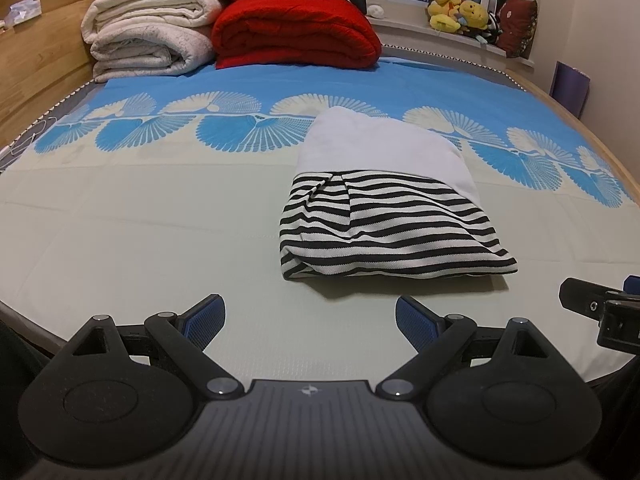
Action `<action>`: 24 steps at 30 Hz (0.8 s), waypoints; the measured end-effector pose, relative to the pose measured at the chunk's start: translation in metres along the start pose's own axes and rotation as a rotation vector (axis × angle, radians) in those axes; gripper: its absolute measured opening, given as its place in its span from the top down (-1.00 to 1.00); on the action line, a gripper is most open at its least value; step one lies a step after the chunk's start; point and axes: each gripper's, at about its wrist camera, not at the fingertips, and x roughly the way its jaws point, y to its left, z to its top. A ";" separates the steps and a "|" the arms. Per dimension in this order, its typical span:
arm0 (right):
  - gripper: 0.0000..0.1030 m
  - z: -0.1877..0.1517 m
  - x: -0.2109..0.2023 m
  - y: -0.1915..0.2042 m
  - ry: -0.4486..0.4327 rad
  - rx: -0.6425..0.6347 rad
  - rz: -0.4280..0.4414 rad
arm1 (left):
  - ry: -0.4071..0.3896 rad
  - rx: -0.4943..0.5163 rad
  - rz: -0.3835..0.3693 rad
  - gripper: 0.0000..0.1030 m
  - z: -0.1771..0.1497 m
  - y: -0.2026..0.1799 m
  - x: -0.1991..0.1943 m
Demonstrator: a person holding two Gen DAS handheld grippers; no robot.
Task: Fold small clothes
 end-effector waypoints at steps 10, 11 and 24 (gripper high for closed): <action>-0.84 0.000 0.000 0.001 0.000 0.000 -0.001 | 0.001 -0.002 0.001 -0.84 -0.001 -0.001 0.001; -0.84 0.000 0.000 0.001 0.000 0.000 -0.001 | 0.001 -0.002 0.001 -0.84 0.000 -0.001 0.001; -0.84 0.000 0.000 0.002 0.000 0.000 -0.003 | 0.002 -0.005 0.002 -0.84 -0.002 -0.002 0.000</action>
